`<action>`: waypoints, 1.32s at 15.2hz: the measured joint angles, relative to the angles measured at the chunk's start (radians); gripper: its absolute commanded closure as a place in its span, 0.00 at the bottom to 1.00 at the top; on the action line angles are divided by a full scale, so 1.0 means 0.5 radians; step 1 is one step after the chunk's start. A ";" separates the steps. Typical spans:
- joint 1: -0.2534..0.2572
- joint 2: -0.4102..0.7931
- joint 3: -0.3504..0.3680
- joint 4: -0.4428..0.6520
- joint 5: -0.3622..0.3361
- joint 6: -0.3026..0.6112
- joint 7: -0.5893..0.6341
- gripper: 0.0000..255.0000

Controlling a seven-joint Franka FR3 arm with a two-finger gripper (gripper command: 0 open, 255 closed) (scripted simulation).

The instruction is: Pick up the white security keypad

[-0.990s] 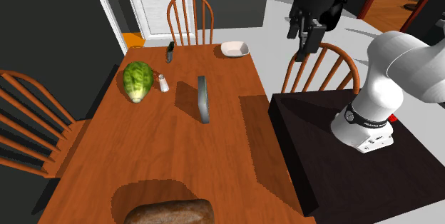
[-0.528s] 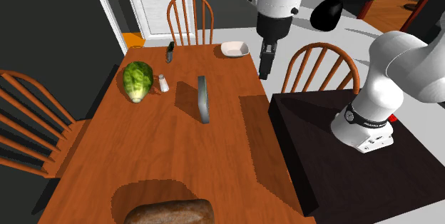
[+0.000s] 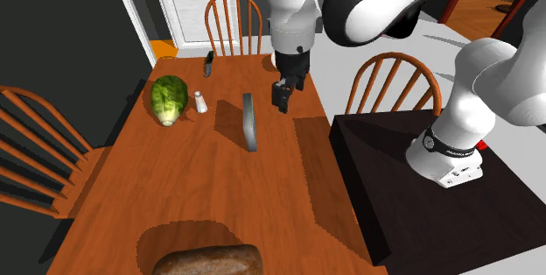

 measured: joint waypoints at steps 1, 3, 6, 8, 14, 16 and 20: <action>-0.011 0.088 -0.003 0.041 -0.002 0.044 0.060 0.00; -0.040 0.226 -0.024 0.117 -0.002 0.101 0.153 0.00; -0.077 0.444 -0.061 0.244 0.004 0.187 0.289 0.00; -0.093 0.574 -0.082 0.313 0.015 0.244 0.386 0.00; -0.154 0.972 -0.166 0.573 0.082 0.377 0.619 0.00; -0.178 1.121 -0.193 0.690 0.117 0.407 0.684 0.00; -0.237 1.387 -0.242 0.913 0.196 0.447 0.804 0.00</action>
